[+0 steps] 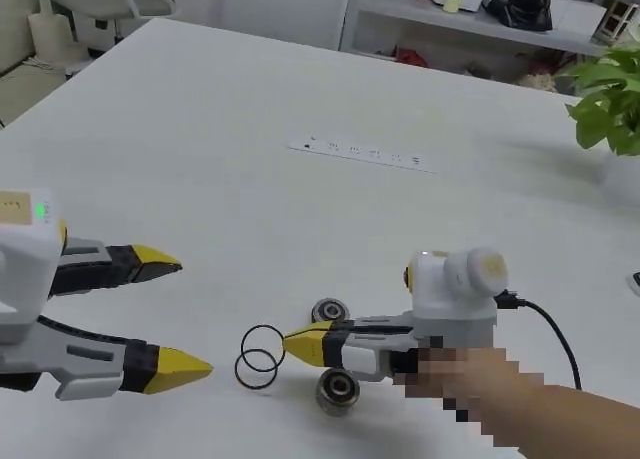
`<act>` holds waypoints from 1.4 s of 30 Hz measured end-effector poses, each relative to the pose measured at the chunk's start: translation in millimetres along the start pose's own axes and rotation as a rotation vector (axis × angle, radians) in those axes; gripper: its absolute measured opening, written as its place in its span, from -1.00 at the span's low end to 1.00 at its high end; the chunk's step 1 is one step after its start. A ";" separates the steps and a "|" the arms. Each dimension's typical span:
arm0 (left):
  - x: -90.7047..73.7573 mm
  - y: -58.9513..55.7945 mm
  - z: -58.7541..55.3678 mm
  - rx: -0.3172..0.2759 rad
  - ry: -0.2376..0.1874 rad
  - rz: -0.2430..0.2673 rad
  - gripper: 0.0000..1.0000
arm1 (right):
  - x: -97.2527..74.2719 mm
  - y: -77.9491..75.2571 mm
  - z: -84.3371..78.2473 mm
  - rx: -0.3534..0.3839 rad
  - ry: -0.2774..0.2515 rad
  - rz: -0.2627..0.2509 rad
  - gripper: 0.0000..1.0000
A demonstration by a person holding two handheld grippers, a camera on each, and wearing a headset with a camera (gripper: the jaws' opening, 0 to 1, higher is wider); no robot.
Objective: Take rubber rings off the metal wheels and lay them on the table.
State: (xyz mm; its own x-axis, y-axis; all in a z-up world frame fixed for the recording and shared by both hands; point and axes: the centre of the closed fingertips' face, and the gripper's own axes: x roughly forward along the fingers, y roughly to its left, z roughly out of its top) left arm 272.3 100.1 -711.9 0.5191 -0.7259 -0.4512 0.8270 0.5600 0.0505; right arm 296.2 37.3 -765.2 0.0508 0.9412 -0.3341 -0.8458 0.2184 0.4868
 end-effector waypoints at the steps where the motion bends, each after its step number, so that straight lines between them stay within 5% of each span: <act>1: -0.1 0.2 -0.4 -0.001 0.001 0.001 0.30 | 0.4 -0.2 -0.6 -0.001 0.002 -0.002 -1.00; 32: 2.2 1.2 2.6 0.001 0.006 -0.001 0.29 | 1.0 -8.6 -9.3 -0.043 0.035 -0.052 -1.00; 42: 2.4 2.3 2.3 -0.002 0.010 0.001 0.29 | -2.1 -10.8 -4.8 -0.043 0.017 -0.062 -0.85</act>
State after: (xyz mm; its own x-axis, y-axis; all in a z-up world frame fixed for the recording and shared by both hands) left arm 275.9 98.7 -710.8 0.5175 -0.7216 -0.4599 0.8263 0.5611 0.0493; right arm 302.7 31.7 -773.6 0.0946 0.9216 -0.3765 -0.8633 0.2643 0.4300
